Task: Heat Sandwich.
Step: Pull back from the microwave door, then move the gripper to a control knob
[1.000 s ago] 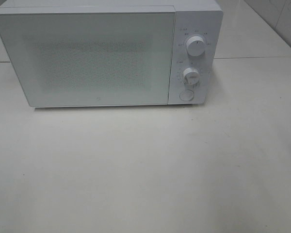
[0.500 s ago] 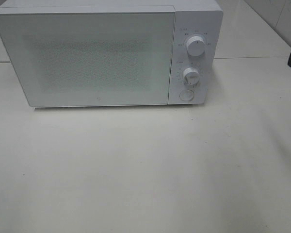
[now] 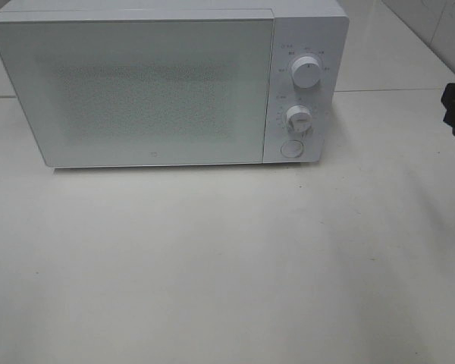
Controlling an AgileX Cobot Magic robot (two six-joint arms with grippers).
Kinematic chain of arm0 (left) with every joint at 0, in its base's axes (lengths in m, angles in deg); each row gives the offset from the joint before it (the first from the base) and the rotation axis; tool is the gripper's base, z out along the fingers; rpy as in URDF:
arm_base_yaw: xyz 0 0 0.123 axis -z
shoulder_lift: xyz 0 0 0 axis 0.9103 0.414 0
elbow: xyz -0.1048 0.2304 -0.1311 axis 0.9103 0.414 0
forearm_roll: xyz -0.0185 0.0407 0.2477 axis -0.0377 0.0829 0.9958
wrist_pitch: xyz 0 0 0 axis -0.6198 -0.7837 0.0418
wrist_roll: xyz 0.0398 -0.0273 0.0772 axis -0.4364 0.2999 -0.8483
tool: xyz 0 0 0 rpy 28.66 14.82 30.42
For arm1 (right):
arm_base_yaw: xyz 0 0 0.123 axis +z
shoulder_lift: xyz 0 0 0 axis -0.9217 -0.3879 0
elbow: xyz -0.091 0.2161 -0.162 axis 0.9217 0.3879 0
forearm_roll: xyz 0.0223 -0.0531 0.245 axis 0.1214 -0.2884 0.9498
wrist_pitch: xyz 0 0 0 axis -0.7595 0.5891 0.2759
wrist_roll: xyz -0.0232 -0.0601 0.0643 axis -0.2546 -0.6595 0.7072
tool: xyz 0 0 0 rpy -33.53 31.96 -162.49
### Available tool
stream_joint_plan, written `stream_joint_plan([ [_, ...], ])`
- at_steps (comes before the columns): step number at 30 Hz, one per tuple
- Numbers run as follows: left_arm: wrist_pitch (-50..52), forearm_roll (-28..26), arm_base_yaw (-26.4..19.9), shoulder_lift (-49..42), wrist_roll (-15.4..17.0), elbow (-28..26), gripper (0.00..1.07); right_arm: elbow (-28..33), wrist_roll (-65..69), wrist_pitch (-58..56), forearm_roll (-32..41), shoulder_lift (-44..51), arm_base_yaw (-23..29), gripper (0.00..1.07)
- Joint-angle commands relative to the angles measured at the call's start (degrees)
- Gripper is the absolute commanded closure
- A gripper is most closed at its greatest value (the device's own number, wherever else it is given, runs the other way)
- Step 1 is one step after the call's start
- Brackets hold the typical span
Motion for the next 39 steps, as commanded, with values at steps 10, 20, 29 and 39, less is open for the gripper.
stream_joint_plan([
  [10,0.23,0.17,0.34,-1.32,0.34,0.23,0.07,1.72,-12.55,17.36,15.76,-11.17,16.21,0.31],
  [20,0.23,0.17,0.34,-1.32,0.34,0.23,0.07,0.11,-13.69,29.62,29.39,-21.77,29.91,0.31],
  [29,0.23,0.17,0.34,-1.32,0.34,0.23,0.07,-6.13,-13.92,30.54,30.88,-29.68,33.75,0.31],
  [39,0.23,0.17,0.34,-1.32,0.34,0.23,0.07,-13.24,-13.92,30.6,32.6,-37.18,33.75,0.31],
])
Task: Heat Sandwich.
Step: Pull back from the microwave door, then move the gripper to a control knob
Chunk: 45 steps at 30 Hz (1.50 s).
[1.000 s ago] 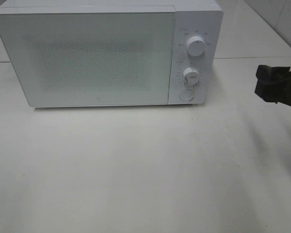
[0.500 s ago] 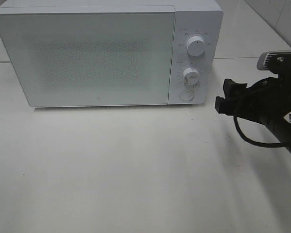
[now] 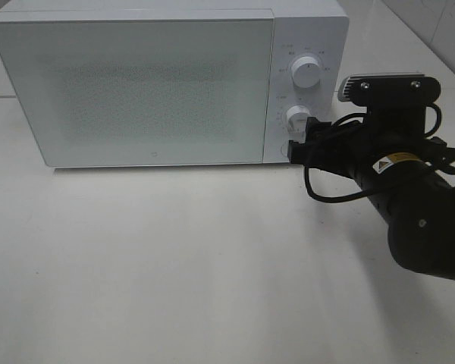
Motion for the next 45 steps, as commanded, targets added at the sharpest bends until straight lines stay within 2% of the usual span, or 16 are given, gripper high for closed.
stream_joint_plan([
  [1,0.23,0.17,0.34,-1.32,0.34,0.23,0.07,-2.35,-0.52,0.69,-0.06,-2.35,0.23,0.31],
  [16,0.23,0.17,0.34,-1.32,0.34,0.23,0.07,-9.68,-0.52,3.67,-0.11,-10.54,0.0,0.31],
  [30,0.23,0.23,0.34,-1.32,0.29,0.23,0.07,-17.3,-0.46,2.86,-2.52,-17.48,-2.64,0.31],
  [45,0.23,0.23,0.34,-1.32,0.29,0.23,0.07,-17.93,1.43,1.43,-3.67,-17.93,-3.9,0.34],
])
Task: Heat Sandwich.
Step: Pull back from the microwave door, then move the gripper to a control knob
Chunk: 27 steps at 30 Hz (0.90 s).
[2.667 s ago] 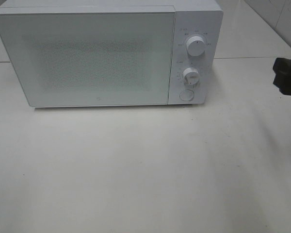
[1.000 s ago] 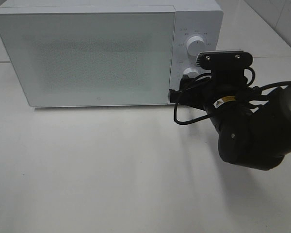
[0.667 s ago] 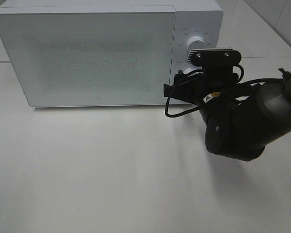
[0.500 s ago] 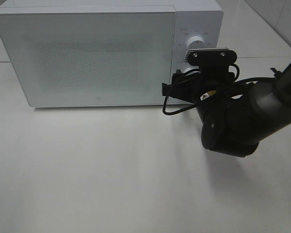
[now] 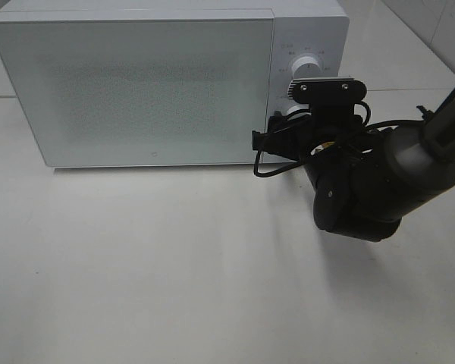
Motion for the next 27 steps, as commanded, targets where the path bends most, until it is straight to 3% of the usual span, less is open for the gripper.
stream_joint_plan([
  [1,0.23,0.17,0.34,-1.32,0.29,0.23,0.07,-0.8,0.11,-0.23,-1.15,0.0,-0.52,0.36],
  [6,0.23,0.17,0.34,-1.32,0.29,0.23,0.07,-0.8,0.11,-0.92,-1.95,0.0,-0.52,0.57],
  [7,0.23,0.17,0.34,-1.32,0.29,0.23,0.07,-0.8,0.11,-0.97,-1.95,0.0,-0.52,0.72],
  [8,0.23,0.17,0.34,-1.32,0.29,0.23,0.07,-0.8,0.11,-0.97,-1.89,0.0,-0.52,0.79],
  [9,0.23,0.17,0.34,-1.32,0.29,0.23,0.07,-0.8,0.11,-0.97,-1.89,0.0,-0.52,0.79],
  [11,0.23,0.17,0.34,-1.32,0.29,0.23,0.07,-0.8,0.11,-1.03,-1.72,0.0,-0.52,0.95],
  [12,0.23,0.17,0.34,-1.32,0.29,0.23,0.07,-0.8,0.11,-1.03,-1.72,0.0,-0.52,0.97],
  [27,0.23,0.17,0.34,-1.32,0.29,0.23,0.07,-0.8,2.41,0.4,-1.78,0.0,-0.4,0.98],
])
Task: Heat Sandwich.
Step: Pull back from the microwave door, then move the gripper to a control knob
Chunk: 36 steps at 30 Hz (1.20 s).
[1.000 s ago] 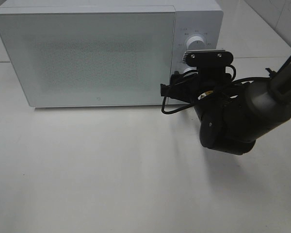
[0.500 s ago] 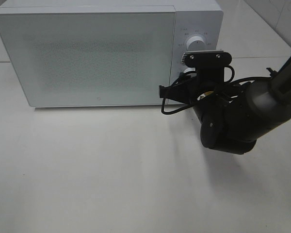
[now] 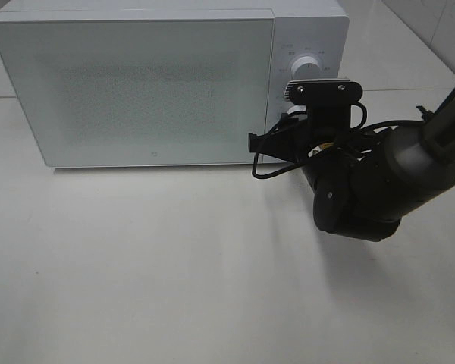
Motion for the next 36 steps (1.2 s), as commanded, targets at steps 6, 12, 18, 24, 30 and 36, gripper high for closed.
stream_joint_plan([
  [6,0.23,0.17,0.34,-1.32,0.29,0.23,0.07,-0.8,6.82,1.95,-0.34,0.0,-0.34,0.98],
  [12,0.23,0.17,0.34,-1.32,0.29,0.23,0.07,-0.8,18.62,3.38,-1.89,0.17,-0.34,0.98],
  [18,0.23,0.17,0.34,-1.32,0.29,0.23,0.07,-0.8,31.63,4.47,-2.64,0.17,-0.34,0.98],
  [24,0.23,0.17,0.34,-1.32,0.29,0.23,0.07,-0.8,43.49,5.33,-5.04,0.17,-0.34,0.98],
  [30,0.23,0.17,0.34,-1.32,0.29,0.23,0.07,-0.8,52.77,5.61,-5.21,0.17,-0.34,0.98],
  [36,0.23,0.17,0.34,-1.32,0.29,0.23,0.07,-0.8,60.28,5.61,-5.21,0.17,-0.34,0.97],
])
